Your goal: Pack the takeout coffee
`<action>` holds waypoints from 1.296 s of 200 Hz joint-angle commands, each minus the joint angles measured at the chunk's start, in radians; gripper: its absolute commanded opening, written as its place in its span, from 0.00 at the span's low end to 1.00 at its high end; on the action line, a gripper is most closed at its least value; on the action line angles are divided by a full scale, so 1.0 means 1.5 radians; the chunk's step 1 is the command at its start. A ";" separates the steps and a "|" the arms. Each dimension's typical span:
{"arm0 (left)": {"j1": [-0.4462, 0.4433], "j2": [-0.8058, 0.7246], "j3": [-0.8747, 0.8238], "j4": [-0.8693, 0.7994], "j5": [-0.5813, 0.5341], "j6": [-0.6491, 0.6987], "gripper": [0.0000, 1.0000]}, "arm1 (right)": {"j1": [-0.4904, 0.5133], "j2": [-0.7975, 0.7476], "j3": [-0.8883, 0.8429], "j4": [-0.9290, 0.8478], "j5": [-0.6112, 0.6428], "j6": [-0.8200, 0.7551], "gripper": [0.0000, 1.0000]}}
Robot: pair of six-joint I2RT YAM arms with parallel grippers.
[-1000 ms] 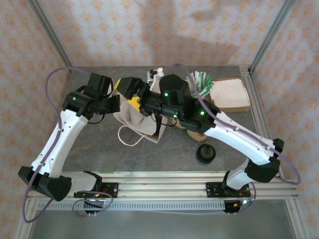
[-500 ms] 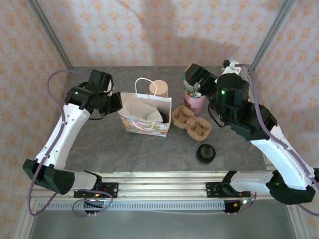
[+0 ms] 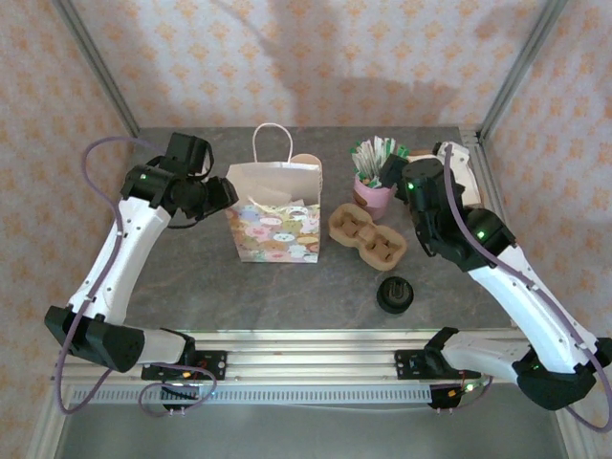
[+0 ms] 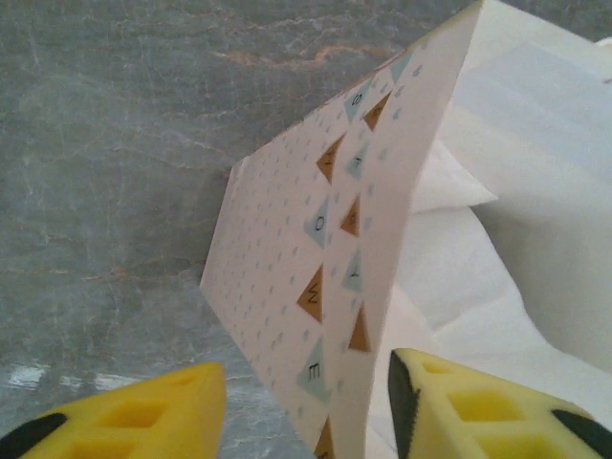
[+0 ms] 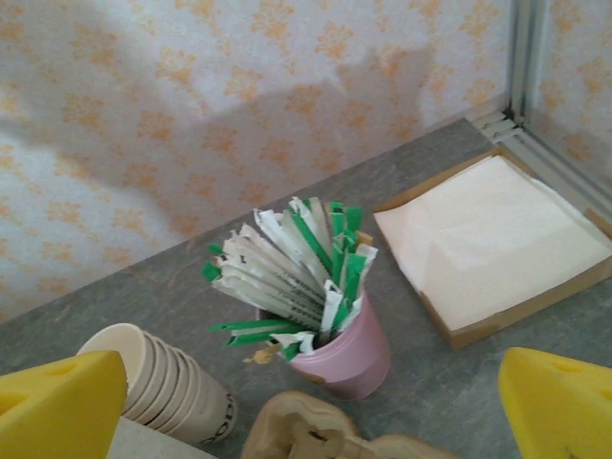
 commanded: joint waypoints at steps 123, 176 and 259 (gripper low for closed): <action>0.149 -0.266 -0.311 0.419 -0.454 0.123 1.00 | -0.306 -0.154 -0.500 0.495 -0.025 -0.183 0.99; 0.166 -0.207 -0.572 0.682 -0.471 0.154 1.00 | -0.347 -0.123 -0.715 0.783 -0.029 -0.255 0.99; 0.166 -0.047 -0.763 1.104 -0.312 0.285 1.00 | -0.348 0.169 -0.774 1.161 -0.091 -0.381 0.99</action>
